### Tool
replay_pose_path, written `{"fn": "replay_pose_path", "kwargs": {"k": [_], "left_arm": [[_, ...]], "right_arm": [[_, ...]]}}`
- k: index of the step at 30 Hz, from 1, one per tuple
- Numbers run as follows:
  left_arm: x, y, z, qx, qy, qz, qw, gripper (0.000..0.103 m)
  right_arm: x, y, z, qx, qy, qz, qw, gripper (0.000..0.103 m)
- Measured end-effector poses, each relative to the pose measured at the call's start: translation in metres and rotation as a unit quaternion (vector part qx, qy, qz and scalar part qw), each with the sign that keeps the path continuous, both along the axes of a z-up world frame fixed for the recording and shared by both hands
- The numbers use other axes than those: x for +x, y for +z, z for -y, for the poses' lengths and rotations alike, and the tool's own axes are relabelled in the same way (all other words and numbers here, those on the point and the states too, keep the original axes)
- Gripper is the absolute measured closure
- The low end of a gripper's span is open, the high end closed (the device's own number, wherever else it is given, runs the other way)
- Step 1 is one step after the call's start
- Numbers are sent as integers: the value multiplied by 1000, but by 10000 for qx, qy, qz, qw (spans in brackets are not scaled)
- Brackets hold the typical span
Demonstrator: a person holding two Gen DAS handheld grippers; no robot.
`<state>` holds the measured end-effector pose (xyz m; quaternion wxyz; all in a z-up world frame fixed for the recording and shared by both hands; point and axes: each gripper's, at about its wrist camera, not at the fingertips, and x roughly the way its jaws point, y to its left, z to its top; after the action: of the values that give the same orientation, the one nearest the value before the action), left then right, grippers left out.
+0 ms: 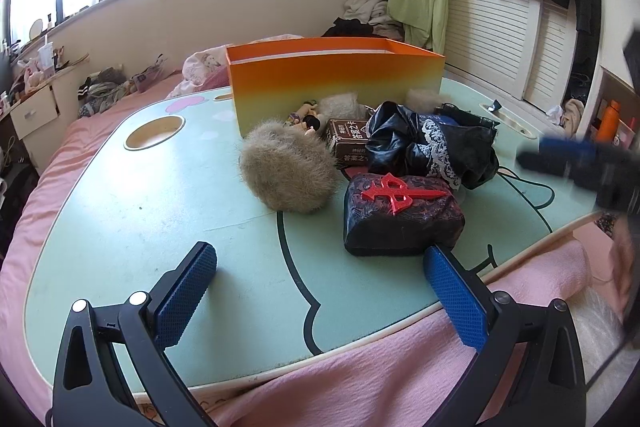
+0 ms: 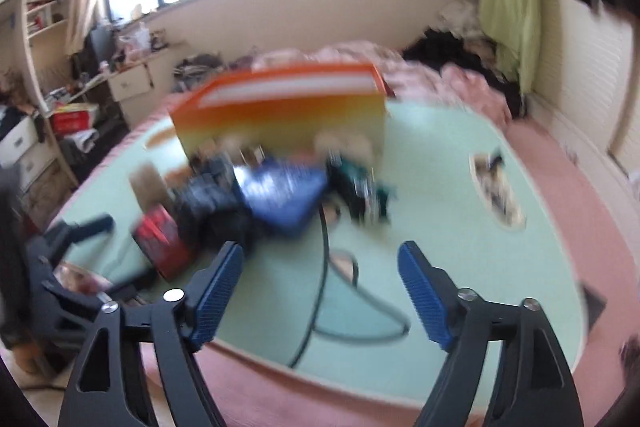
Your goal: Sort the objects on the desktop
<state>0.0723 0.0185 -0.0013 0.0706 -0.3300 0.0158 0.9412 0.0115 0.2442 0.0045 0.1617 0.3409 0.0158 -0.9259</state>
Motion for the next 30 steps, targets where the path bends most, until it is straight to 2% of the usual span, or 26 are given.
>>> {"fn": "replay_pose_path", "kwargs": {"k": [1,2,7,14,15,16,18,19,20,24,25,27,30], "left_arm": [[0,0,0,-6,3,7,10000,0],[0,0,-1,-25,-2,7,10000,0],[1,0,0,-11,-1,-1,10000,0],[4,1,5,-6,166,-23,9999,2],[6,3,8,41,183,-29,9998,12],[9,6,11,113,159,-35,9998,33],[15,18,18,535,-5,52,9986,57],[17,29,21,767,-128,85,9969,57],[16,40,22,821,-190,71,9964,57],[2,98,16,688,-118,-439,9966,54],[-13,113,14,749,-125,-423,9962,41],[-42,126,11,786,-47,-275,9965,20],[-91,131,2,503,283,-177,9982,20]], "right_arm": [[-4,-12,4,122,-26,170,9998,13],[-1,-12,13,488,-68,-72,9988,9],[7,8,16,420,58,4,9991,1],[10,18,16,426,69,10,9991,0],[11,20,16,424,70,8,9991,0],[10,18,16,425,71,10,9991,0],[11,19,17,426,69,11,9991,0],[11,18,17,424,68,12,9991,0],[11,16,17,426,67,9,9991,0],[12,21,16,421,72,10,9991,0],[13,21,17,418,73,9,9991,0],[13,22,17,418,75,9,9991,0],[14,26,17,418,75,8,9991,0]]}}
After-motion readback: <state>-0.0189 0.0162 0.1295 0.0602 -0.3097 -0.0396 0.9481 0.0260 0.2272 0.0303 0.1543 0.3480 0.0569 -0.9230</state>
